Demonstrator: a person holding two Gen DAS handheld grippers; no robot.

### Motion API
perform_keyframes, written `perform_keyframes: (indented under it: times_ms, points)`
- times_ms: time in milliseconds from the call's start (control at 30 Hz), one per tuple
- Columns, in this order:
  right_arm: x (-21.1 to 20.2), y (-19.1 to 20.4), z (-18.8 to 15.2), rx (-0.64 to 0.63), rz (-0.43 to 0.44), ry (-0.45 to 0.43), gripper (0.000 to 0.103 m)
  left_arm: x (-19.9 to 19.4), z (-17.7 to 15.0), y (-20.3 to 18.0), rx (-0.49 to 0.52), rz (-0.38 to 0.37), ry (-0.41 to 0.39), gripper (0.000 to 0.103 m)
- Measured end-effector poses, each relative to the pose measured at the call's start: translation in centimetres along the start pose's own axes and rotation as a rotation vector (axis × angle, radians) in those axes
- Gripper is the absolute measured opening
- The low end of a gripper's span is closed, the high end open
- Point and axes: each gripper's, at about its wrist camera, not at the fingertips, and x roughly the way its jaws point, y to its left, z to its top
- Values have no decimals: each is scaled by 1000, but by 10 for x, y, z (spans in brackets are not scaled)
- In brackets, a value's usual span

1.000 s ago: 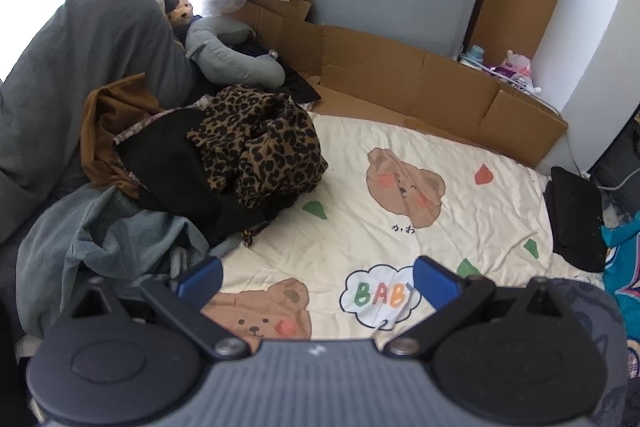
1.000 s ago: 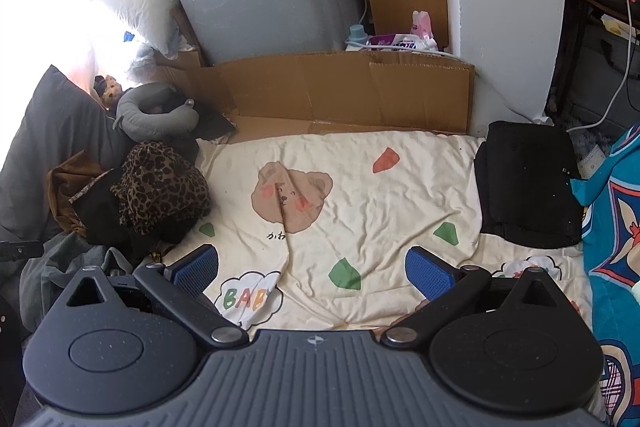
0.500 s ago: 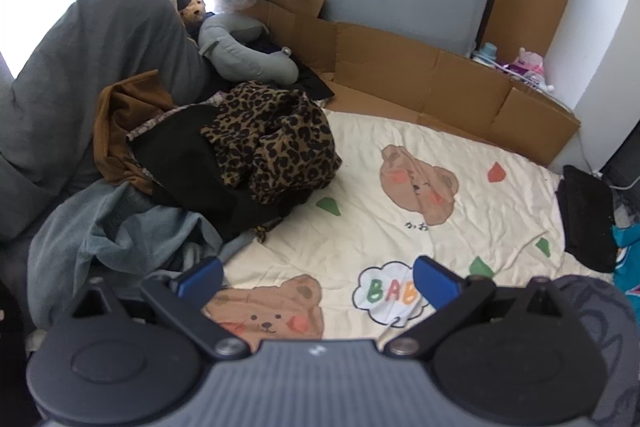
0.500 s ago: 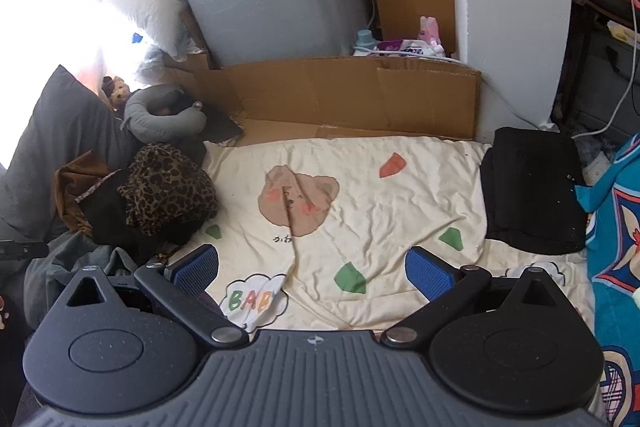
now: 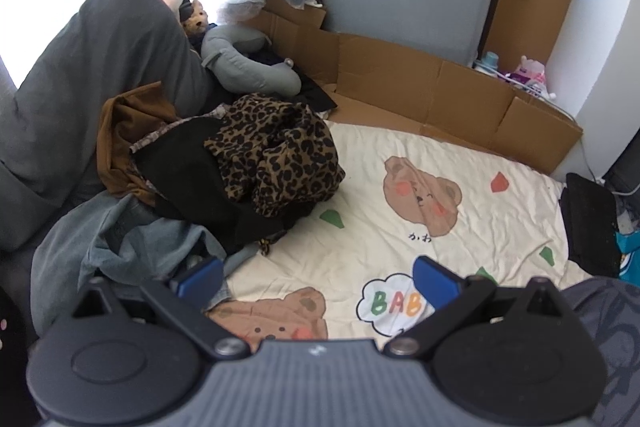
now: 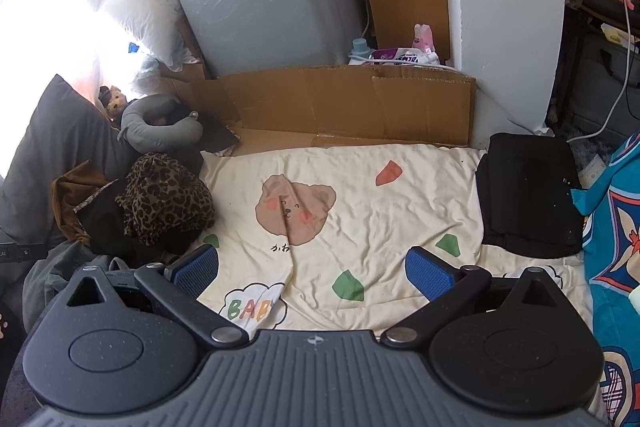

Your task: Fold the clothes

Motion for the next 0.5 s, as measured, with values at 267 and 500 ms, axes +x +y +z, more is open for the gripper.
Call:
perform_keyframes:
  times_ms: [267, 500]
  points:
    - [9, 2, 6, 23, 35, 14, 102, 12, 2, 12, -54, -14, 15, 98]
    - [20, 14, 14, 21, 63, 6, 102, 24, 5, 19, -55, -36, 30, 95]
